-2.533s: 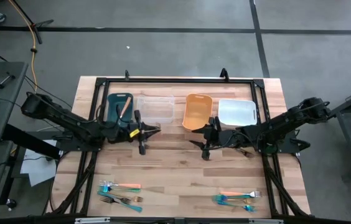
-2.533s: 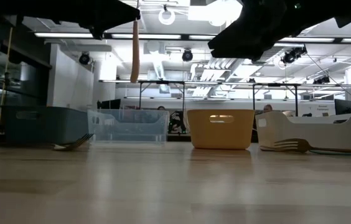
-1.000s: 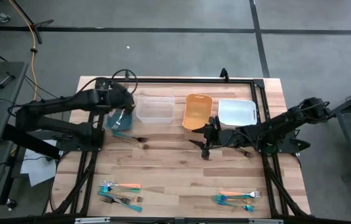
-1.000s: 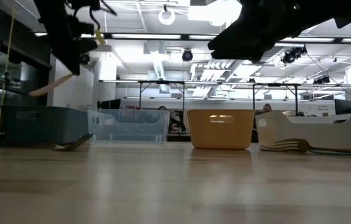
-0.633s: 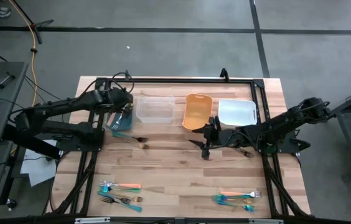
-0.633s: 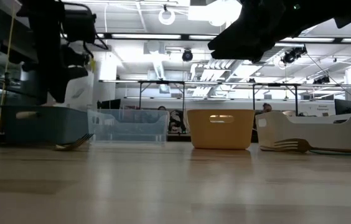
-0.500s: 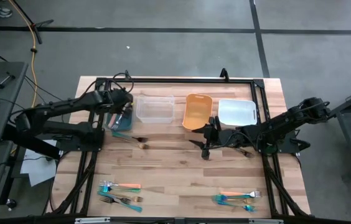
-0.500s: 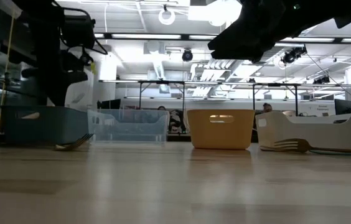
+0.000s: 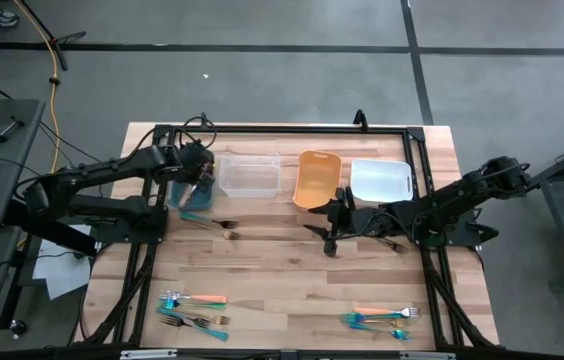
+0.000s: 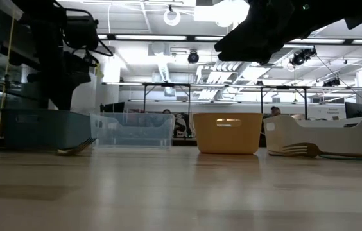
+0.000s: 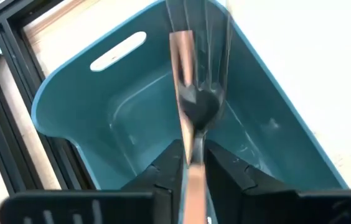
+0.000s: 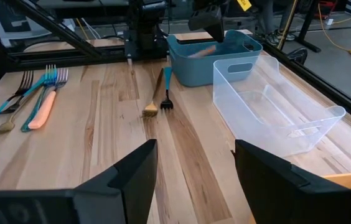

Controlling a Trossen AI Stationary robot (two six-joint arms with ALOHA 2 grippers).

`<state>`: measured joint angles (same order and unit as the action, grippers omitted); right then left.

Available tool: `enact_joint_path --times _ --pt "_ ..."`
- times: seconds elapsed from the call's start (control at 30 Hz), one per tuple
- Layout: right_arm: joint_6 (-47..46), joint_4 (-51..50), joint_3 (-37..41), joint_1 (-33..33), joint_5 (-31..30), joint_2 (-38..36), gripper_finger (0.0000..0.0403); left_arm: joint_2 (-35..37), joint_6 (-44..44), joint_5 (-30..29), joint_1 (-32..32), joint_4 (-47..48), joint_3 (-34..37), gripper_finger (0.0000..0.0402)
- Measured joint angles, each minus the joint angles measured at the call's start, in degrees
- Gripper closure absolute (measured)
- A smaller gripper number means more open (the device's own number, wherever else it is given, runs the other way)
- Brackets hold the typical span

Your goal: Sort silverware by color (type)

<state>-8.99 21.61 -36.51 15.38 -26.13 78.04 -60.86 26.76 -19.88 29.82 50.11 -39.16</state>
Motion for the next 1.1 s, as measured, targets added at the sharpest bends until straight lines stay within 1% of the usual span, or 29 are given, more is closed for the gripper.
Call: enact_joint_path --times 0.1,0.2,0.33,0.4,0.47,0.5,0.57,0.67,0.77,0.83,0.9,1.03,1.1 --pt "0.01 0.00 0.00 0.00 0.00 0.00 0.0195 0.00 -1.17 0.02 0.00 0.09 -0.40 0.0312" --pt "0.02 0.00 0.00 0.00 0.00 0.00 0.0195 0.01 -2.40 0.37 -0.08 0.07 -2.60 0.0291" --pt "0.02 0.00 0.00 0.00 0.00 0.00 0.0195 1.18 -3.92 4.61 -0.95 -1.39 -7.34 0.0269" --pt "0.02 0.00 0.00 0.00 -0.01 0.00 0.0195 2.54 -4.47 7.46 -2.59 -5.23 -8.44 0.0262" --pt "0.02 0.00 0.00 0.00 0.00 0.00 0.0195 4.66 -5.40 10.30 -5.15 -10.32 -8.44 0.0260" --pt "0.02 0.00 0.00 0.00 0.00 0.00 0.0195 5.63 -5.90 10.82 -6.93 -13.14 -8.44 0.0260" --pt "0.02 0.00 0.00 0.00 0.02 0.00 0.0195 6.95 -6.61 10.66 -11.16 -18.27 -8.47 0.0261" --pt "0.02 0.00 0.00 0.00 1.15 0.00 0.0195 7.72 -8.82 9.86 -19.19 -25.39 -8.45 0.0263" --pt "0.00 0.00 0.00 0.02 2.03 0.00 0.0195 7.71 -11.75 7.56 -27.97 -36.88 -5.29 0.0263" --pt "-0.20 0.00 0.00 0.02 2.16 0.00 0.0195 7.56 -14.25 6.35 -33.19 -47.34 -1.06 0.0263" --pt "-0.95 0.00 0.00 0.02 2.18 0.00 0.0195 6.75 -16.19 5.30 -37.64 -59.82 3.88 0.0263" --pt "-1.05 0.02 0.00 0.02 2.16 0.00 0.0195 4.46 -21.52 1.76 -43.53 -81.35 13.06 0.0263" --pt "-1.05 0.19 0.00 0.02 2.16 0.00 0.0195 3.53 -22.89 -0.09 -44.94 -87.44 16.05 0.0263"
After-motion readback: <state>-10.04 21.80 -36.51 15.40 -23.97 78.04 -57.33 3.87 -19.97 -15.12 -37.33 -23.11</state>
